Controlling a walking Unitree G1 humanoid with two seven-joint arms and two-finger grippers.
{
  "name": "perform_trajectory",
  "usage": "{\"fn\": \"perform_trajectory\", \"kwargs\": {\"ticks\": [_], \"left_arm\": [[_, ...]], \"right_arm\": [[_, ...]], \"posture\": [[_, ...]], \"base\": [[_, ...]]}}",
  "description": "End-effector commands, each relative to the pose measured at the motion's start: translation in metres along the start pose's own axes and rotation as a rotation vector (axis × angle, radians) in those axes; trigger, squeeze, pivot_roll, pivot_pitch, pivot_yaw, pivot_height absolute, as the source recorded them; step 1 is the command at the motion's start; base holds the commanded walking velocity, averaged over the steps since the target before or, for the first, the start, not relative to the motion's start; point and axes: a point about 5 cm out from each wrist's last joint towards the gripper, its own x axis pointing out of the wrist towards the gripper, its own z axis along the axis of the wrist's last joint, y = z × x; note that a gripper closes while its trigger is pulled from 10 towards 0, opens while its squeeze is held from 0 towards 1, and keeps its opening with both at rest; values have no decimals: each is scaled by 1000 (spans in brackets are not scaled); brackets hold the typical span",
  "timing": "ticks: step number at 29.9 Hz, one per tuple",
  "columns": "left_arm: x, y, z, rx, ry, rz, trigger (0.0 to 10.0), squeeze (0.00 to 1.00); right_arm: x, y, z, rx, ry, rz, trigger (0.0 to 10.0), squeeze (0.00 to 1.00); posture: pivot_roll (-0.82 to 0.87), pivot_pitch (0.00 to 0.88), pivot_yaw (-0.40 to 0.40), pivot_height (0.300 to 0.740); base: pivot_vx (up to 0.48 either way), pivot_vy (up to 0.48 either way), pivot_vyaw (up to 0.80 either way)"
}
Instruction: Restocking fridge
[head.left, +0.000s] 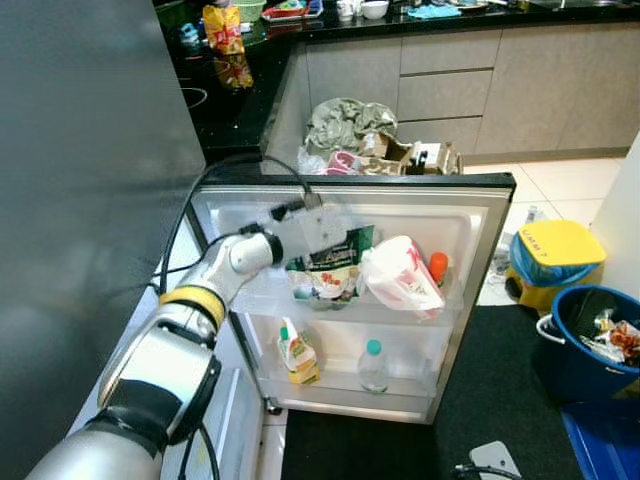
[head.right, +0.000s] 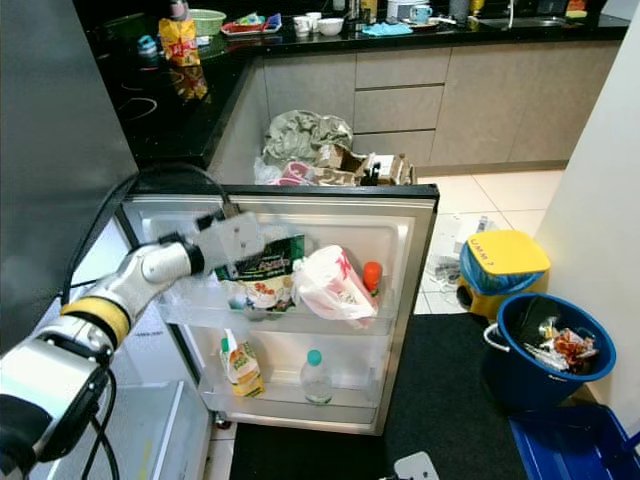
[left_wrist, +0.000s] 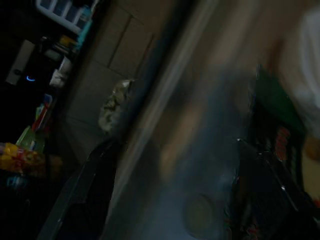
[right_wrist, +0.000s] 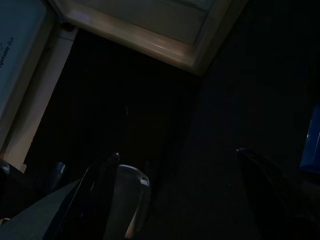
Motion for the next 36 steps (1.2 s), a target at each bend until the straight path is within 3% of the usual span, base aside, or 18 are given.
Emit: {"fn": "perform_trajectory", "kwargs": {"ticks": [1,6,8,14,18,20,21,23,24,25,26,27,30,31,32,33,35,36], "left_arm": [[-7,10,-6,-15,25,10,10000,0],[-15,23,-4,-88,0,-93,10000,0],[-22,34,-2,-188,-39,-154,10000,0],[-41,55,3,-359,-138,-327,10000,0],[-49,61,5,-380,-175,-374,10000,0],[-62,57,1,-450,-208,-525,10000,0],[-62,57,1,-450,-208,-525,10000,0],[-69,48,-3,-511,-222,-608,10000,0],[-77,32,-10,-575,-216,-706,10000,0],[-77,32,-10,-575,-216,-706,10000,0],[-84,6,-20,-600,-160,-815,10000,0],[-84,6,-20,-600,-160,-815,10000,0],[-112,-78,-48,-602,58,-1075,10000,0],[-112,-78,-48,-602,58,-1075,10000,0],[-116,-94,-50,-628,71,-1105,10000,0],[-116,-94,-50,-628,71,-1105,10000,0],[-120,-121,-50,-719,79,-1105,10000,0],[-120,-121,-50,-719,79,-1105,10000,0]], "right_arm": [[1,1,2,7,-11,0,10000,0],[1,1,3,11,-11,1,10000,0],[1,2,3,16,-11,3,10000,0],[1,3,3,17,-10,11,10000,0],[2,3,4,18,-11,14,10000,0],[2,5,4,20,-11,20,10000,0],[2,5,4,20,-11,20,10000,0],[2,6,5,21,-12,23,10000,0],[3,7,6,24,-14,26,10000,0],[3,7,6,24,-14,26,10000,0],[3,7,6,25,-19,31,10000,0],[3,7,6,25,-19,31,10000,0],[3,9,8,25,-24,41,10000,0],[3,9,8,25,-24,41,10000,0],[3,8,7,25,-24,40,10000,0],[3,8,7,25,-24,40,10000,0],[3,8,7,24,-24,40,10000,0],[3,8,7,24,-24,40,10000,0]], "posture": [[-98,41,63,740],[-101,41,64,740],[-103,38,65,740],[-99,37,64,740],[-99,37,64,740],[-91,33,65,740],[-91,33,65,740],[-90,27,72,740],[-90,27,72,740],[-90,27,72,740],[-88,22,72,740],[-88,22,72,740],[-87,16,73,740],[-87,16,73,740],[-90,14,73,740],[-90,14,73,740],[-92,12,69,740],[-92,12,69,740]], "base": [[0,0,0],[0,0,0],[0,0,0],[0,0,0],[0,0,0],[0,0,0],[0,0,0],[0,0,0],[0,0,0],[0,0,0],[0,0,0],[0,0,0],[0,0,0],[0,0,0],[0,0,0],[0,0,0],[0,0,0],[0,0,0]]}}
